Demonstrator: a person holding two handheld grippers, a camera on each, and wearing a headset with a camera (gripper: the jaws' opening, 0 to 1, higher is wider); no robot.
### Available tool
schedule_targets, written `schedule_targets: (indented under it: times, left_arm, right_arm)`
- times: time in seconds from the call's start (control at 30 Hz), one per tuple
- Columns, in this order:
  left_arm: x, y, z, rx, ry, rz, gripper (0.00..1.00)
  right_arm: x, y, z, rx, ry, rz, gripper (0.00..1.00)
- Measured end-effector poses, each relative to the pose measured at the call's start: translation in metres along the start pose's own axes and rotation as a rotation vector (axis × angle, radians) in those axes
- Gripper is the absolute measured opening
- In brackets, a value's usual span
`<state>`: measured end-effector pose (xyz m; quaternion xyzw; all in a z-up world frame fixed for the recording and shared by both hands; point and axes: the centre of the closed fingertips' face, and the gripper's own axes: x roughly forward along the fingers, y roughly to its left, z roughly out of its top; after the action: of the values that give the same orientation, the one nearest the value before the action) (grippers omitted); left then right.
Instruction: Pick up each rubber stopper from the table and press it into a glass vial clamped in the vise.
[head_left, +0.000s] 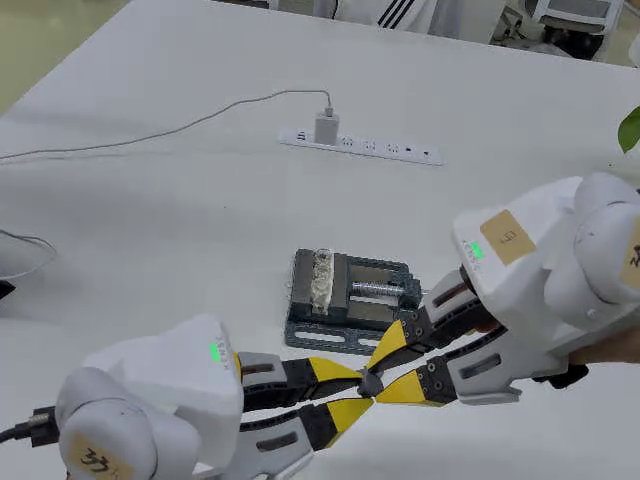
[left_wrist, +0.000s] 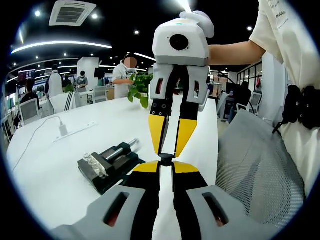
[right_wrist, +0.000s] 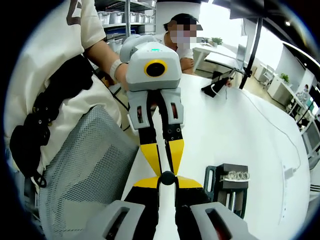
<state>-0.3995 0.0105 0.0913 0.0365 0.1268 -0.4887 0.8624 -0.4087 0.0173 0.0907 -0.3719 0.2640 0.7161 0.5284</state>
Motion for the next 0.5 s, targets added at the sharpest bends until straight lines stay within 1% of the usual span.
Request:
schedule_targets:
  times: [0.13,0.2,0.33,0.4,0.47,0.5]
  left_arm:
    - [0.000,0.000,-0.001,-0.001,0.001,0.005,0.05]
    - [0.000,0.002,-0.002,-0.004,0.003,0.011,0.07]
    - [0.000,0.007,-0.005,-0.004,0.013,0.032,0.21]
    - [-0.001,0.011,-0.008,-0.004,0.017,0.051,0.26]
    - [-0.003,0.017,-0.011,-0.010,0.026,0.077,0.35]
    - [-0.004,0.021,-0.014,-0.005,0.031,0.100,0.39]
  right_arm:
    - [0.001,-0.001,-0.001,0.007,0.007,0.003,0.06]
    - [0.001,-0.002,0.000,0.013,0.002,0.001,0.06]
    - [0.001,-0.008,0.000,0.020,0.007,-0.011,0.06]
    - [0.000,-0.010,-0.003,0.021,0.018,-0.016,0.06]
    - [0.001,-0.012,-0.005,0.024,0.026,-0.018,0.06]
    - [0.001,-0.013,-0.006,0.027,0.029,-0.017,0.06]
